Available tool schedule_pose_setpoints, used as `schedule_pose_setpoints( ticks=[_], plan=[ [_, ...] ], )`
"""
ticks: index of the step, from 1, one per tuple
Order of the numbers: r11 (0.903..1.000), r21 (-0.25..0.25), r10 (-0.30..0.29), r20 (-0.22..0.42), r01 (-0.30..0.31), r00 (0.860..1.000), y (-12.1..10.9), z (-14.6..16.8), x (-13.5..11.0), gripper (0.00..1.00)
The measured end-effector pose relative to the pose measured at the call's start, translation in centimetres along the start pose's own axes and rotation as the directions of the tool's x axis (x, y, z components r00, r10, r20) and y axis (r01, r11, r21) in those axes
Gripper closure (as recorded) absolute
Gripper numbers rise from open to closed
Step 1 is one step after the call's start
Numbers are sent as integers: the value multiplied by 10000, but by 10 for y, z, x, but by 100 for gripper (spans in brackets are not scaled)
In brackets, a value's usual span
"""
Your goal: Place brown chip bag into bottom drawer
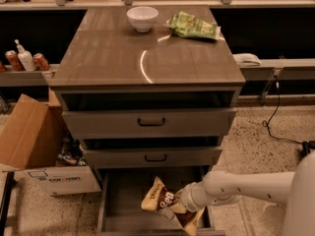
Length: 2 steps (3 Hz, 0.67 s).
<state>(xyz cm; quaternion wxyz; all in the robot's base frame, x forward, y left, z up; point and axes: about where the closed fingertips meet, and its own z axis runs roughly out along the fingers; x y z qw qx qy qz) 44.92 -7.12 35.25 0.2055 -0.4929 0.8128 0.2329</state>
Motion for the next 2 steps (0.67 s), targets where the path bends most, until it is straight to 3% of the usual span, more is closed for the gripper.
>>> schedule_pose_setpoints(
  ticks=[2],
  plan=[
    [9927, 723, 961, 165, -970, 9952, -69, 58, 36, 59]
  ],
)
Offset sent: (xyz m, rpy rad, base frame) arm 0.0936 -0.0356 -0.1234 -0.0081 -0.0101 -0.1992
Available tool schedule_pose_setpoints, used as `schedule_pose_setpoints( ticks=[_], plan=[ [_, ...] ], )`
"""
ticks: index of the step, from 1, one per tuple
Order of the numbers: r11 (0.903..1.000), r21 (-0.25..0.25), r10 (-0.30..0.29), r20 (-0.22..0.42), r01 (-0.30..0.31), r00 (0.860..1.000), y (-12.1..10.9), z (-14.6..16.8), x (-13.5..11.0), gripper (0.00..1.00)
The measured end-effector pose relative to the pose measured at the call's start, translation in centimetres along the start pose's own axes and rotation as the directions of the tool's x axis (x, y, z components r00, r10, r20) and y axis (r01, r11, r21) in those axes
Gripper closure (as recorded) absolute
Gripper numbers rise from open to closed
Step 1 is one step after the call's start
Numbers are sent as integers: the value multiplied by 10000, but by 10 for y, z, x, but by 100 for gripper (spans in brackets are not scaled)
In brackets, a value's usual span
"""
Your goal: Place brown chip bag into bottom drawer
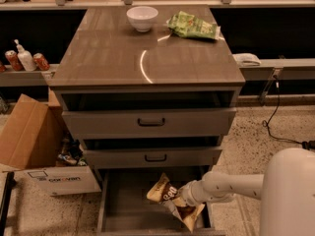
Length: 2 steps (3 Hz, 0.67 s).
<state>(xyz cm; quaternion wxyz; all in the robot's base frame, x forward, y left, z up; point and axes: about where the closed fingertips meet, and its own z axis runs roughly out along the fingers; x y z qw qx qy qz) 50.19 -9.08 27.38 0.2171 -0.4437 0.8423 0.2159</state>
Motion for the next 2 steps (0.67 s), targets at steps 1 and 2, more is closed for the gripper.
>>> schedule_pose_setpoints(
  ticks=[1, 2],
  plan=[
    [9995, 64, 302, 376, -305, 9988, -30, 25, 6, 34],
    [9983, -197, 568, 1084, -550, 9925, -53, 44, 7, 11]
  ],
)
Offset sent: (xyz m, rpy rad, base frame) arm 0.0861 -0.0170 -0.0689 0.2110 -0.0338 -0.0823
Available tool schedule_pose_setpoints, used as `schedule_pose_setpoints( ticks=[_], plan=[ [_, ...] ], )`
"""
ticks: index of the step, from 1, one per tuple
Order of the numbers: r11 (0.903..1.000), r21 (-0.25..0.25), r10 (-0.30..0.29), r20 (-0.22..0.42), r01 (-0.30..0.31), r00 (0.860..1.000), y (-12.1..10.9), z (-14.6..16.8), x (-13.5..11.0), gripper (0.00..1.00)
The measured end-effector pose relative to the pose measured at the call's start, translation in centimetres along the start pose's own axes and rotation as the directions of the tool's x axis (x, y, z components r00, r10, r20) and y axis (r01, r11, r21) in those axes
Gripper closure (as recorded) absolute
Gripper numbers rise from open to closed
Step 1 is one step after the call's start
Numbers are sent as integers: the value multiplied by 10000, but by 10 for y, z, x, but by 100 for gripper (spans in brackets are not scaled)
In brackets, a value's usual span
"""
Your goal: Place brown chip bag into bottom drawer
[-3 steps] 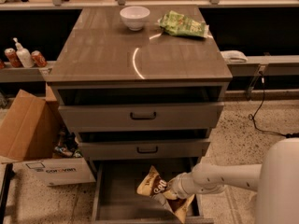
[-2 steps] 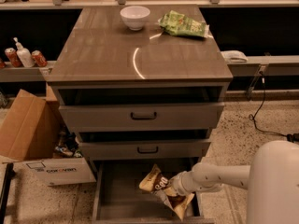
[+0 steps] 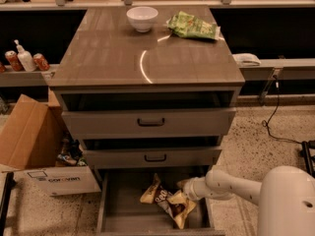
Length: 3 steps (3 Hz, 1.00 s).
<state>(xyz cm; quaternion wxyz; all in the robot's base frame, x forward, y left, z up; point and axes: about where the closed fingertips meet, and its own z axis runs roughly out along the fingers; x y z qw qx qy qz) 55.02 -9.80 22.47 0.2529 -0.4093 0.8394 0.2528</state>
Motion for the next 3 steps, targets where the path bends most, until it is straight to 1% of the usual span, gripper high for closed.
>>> schedule_pose_setpoints(
  ticks=[1, 2, 3],
  plan=[
    [9997, -119, 219, 606, -212, 9979, -21, 7, -2, 0],
    [9989, 242, 387, 935, -412, 9949, -34, -19, 7, 0],
    [9971, 476, 545, 1025, -596, 9932, -19, -58, 30, 0]
  ],
)
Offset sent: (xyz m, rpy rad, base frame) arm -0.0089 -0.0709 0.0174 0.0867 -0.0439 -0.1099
